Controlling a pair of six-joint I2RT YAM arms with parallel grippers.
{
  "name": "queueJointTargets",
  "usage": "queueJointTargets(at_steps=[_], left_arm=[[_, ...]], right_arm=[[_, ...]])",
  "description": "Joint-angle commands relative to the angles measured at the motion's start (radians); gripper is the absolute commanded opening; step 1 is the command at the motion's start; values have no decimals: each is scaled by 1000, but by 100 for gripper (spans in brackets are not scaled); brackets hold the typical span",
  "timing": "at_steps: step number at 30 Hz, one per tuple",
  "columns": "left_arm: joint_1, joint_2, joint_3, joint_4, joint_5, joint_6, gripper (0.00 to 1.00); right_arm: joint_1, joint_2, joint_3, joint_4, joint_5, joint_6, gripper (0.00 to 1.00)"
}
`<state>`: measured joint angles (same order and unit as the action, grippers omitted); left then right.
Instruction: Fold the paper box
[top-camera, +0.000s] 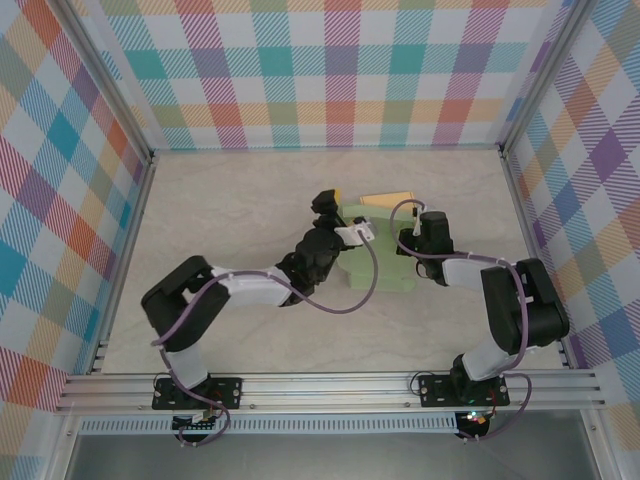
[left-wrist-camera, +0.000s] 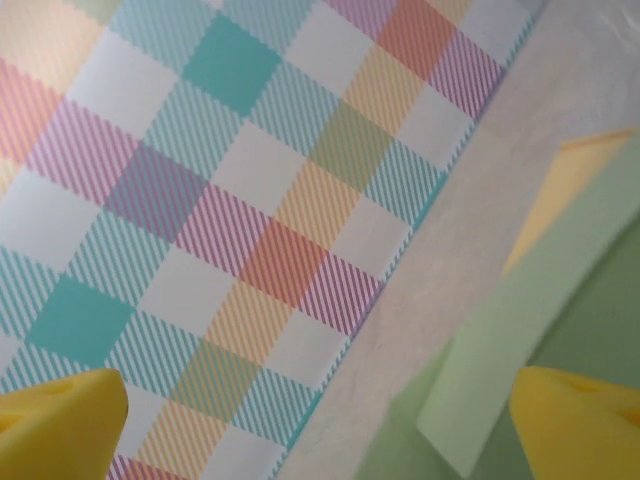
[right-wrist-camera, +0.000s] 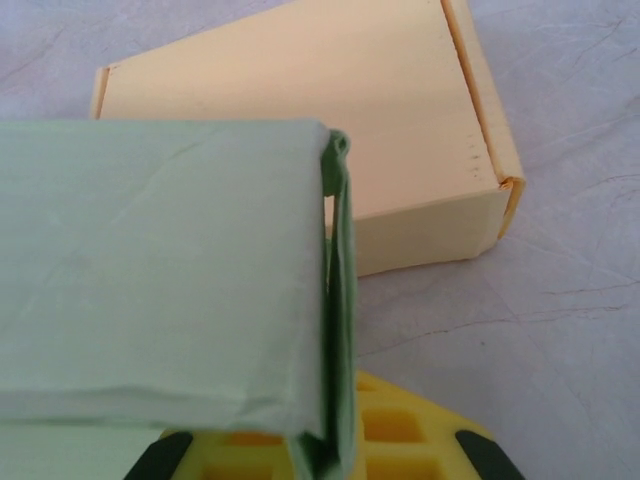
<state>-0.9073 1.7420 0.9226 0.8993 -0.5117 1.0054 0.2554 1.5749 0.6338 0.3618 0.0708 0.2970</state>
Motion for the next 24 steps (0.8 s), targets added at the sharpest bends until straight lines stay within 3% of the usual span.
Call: queueJointTargets(at_steps=[1,6,10,13,17,24], left_arm=[[-3,-107,-50,-123,4,-321,100],[15,-290,-92,-275,-19,-687,100],[99,-387,-87,-509,-90,-1128,100],[178,-441,-94,-643,11,-1369,100],[192,-490,-113,-676,63,-1472,100],[193,-481,-105,-651,204,-1482,100]], right_arm=[[15,-36,-12,-13,23,-18,6],[25,-91,-24,-60,28,-20,0],[28,-194,-66,-105,22,-11,0],[28,-268,-77,-177,12,0,0],[28,-344,-80,-274,-9,13,0],[28,-453,-109,-343,12,31,0]])
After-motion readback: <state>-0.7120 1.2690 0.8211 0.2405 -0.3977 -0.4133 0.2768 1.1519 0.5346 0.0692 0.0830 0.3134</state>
